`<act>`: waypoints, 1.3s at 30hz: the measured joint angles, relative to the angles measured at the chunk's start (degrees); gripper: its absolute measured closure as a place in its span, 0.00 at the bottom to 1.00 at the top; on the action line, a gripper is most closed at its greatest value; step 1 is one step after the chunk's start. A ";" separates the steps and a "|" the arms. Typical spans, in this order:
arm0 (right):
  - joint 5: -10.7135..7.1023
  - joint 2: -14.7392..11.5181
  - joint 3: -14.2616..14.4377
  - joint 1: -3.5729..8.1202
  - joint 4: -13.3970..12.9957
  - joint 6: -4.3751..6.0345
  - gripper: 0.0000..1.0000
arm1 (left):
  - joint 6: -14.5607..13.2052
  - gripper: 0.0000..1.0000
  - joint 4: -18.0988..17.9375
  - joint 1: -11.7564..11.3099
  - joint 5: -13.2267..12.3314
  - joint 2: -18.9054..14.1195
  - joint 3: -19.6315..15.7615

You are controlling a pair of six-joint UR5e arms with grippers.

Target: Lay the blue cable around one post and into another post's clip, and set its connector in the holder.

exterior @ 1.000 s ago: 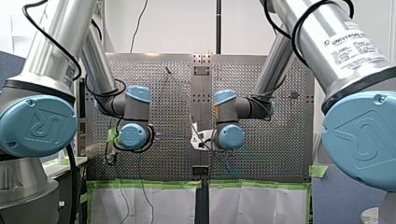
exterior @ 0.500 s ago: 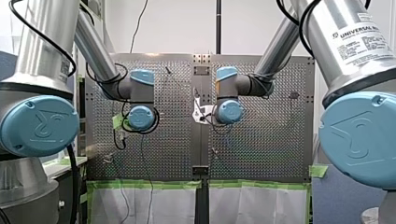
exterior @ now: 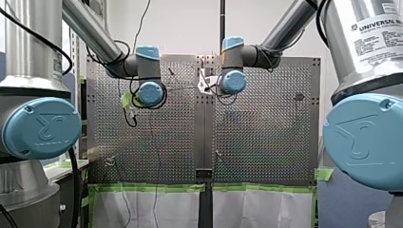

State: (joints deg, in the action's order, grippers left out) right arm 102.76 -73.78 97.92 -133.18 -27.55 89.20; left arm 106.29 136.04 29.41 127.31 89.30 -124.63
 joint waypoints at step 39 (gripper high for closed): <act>-2.36 -3.04 -19.71 -0.41 19.70 -3.41 1.00 | 1.15 0.00 18.56 -11.92 -8.31 -6.42 18.55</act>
State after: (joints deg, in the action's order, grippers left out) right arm 100.39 -76.81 78.20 -133.60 -7.84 85.79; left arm 107.43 154.60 17.49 119.00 82.88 -106.09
